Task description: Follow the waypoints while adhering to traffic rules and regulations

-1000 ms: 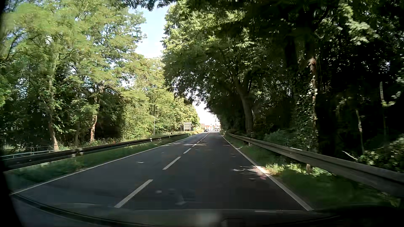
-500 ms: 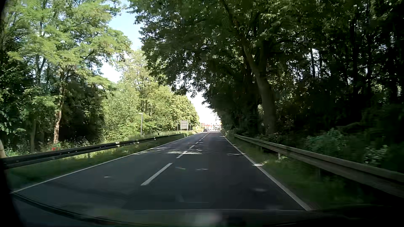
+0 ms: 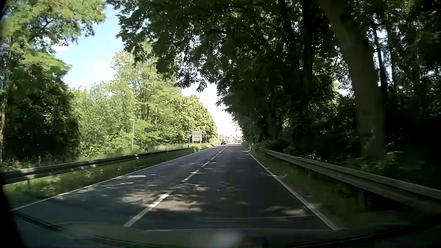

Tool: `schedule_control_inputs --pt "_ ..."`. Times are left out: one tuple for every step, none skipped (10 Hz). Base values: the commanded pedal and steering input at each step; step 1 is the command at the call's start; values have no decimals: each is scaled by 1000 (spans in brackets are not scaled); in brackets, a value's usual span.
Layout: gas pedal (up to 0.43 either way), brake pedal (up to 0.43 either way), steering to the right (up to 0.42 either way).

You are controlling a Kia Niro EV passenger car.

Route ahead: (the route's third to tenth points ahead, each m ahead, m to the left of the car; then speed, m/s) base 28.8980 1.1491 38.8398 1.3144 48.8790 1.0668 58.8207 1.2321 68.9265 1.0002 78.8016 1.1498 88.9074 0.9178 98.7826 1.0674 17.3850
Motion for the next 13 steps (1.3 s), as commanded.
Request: schedule_control_inputs --pt "0 98 -1" --pt "0 110 -1" --pt "0 110 -1" --pt "0 116 -1" --pt "0 122 0" --pt "0 128 0" --pt "0 128 0" --pt "0 134 0" --pt "0 140 0" --pt "0 140 0" --pt "0 146 0" --pt "0 146 1" --pt "0 146 0"
